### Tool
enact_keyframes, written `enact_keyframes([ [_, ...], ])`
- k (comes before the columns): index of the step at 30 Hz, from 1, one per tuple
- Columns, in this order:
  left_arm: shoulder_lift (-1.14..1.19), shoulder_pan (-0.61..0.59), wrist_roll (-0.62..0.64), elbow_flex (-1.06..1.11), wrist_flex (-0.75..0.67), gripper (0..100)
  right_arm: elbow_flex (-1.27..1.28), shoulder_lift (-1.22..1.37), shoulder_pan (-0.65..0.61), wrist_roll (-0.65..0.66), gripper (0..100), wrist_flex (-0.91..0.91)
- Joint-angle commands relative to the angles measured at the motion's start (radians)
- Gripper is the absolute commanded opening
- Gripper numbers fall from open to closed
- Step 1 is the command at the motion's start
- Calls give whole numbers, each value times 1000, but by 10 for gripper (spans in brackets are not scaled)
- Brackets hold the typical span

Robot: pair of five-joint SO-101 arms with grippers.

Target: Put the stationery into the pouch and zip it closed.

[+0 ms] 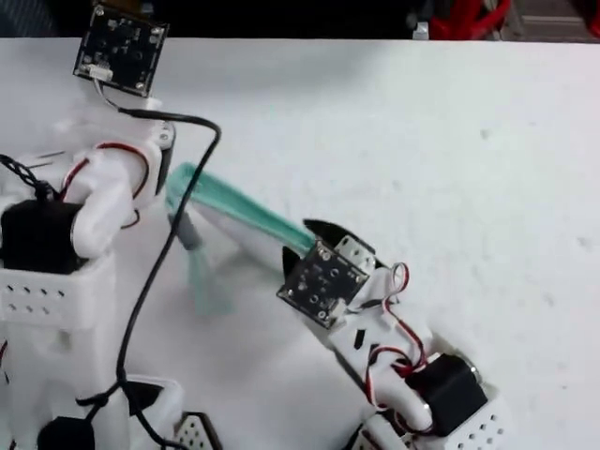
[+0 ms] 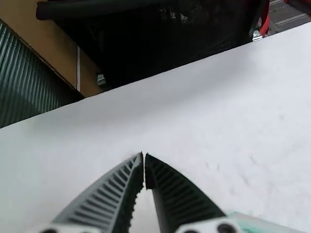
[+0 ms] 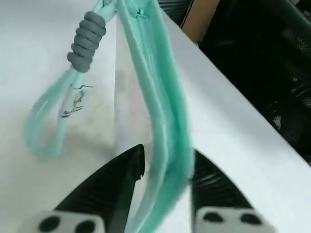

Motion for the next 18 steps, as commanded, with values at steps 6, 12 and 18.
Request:
enact_keyframes([
  [6, -67, 19, 12, 12, -17, 26, -112, -8, -4, -94, 190, 54],
  [12, -70, 15, 12, 242, -98, 26, -133, 36, -85, -87, 190, 45],
  [18, -70, 10, 21, 350, -112, 24, -278, 308, -105, -87, 190, -2],
])
